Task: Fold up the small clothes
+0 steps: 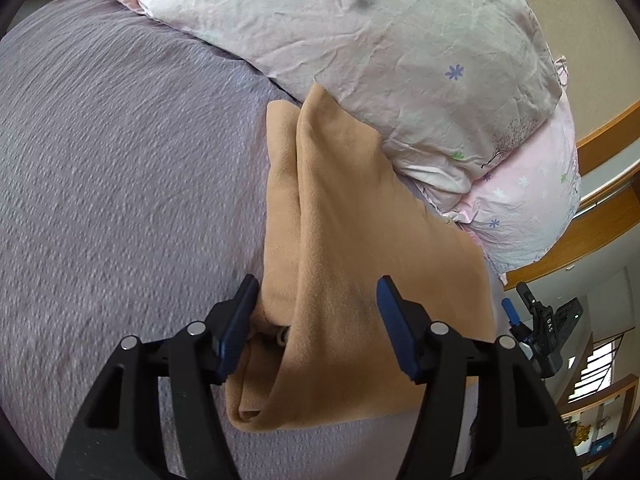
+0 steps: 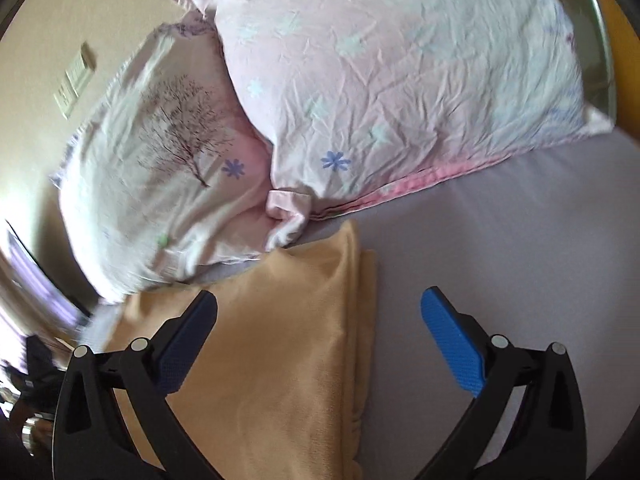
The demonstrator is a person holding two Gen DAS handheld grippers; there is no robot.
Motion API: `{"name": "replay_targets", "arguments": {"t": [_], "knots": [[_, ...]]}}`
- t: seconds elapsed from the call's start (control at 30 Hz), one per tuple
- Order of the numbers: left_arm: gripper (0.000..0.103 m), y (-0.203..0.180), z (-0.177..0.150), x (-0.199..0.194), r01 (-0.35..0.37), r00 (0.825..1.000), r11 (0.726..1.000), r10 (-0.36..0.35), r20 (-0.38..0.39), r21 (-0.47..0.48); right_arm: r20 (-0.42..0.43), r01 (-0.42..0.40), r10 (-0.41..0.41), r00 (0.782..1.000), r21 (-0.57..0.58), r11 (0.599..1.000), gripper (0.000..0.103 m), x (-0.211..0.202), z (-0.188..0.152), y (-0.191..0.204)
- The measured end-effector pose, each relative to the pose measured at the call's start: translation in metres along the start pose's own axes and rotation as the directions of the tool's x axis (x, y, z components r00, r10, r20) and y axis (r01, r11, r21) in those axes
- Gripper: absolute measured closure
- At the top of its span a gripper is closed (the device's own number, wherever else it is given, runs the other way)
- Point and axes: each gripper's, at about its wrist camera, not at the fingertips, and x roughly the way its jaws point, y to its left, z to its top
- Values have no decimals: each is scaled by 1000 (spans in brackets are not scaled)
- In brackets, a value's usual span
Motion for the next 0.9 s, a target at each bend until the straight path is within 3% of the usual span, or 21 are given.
{"name": "replay_targets", "arguments": {"t": [0.13,0.23,0.33,0.5,0.57,0.67,0.73,0.83,0.9], "knots": [[42,-10,-5,2,-61,998,997,60,13,40,8,38,-38,999,-45,998,1,-1,-1,8],[45,-18,-9,4,-98,995,993,97,14,60,-7,18,-18,1000,-49,999,1,2,-2,8],[69,-20,-14,8,-113,994,992,113,2,49,-19,5,-5,1000,-22,1000,1,3,0,3],[81,-5,-9,3,16,1000,998,-17,-3,-55,35,-16,13,999,89,996,1,-10,4,-17],[82,-17,-6,-6,42,999,999,-41,22,-31,77,-33,22,997,146,989,1,-19,6,-28],[83,-67,0,-20,79,995,992,-85,54,98,133,-47,18,991,217,975,1,-30,9,-43],[83,-110,1,-24,125,989,973,-138,53,194,159,-57,17,987,253,966,1,-34,10,-52],[83,-192,-9,-5,235,970,910,-242,-20,341,174,-63,14,985,279,958,1,-36,12,-60],[83,-246,-25,32,318,948,861,-294,-120,396,167,-59,11,986,283,957,1,-35,14,-65]]}}
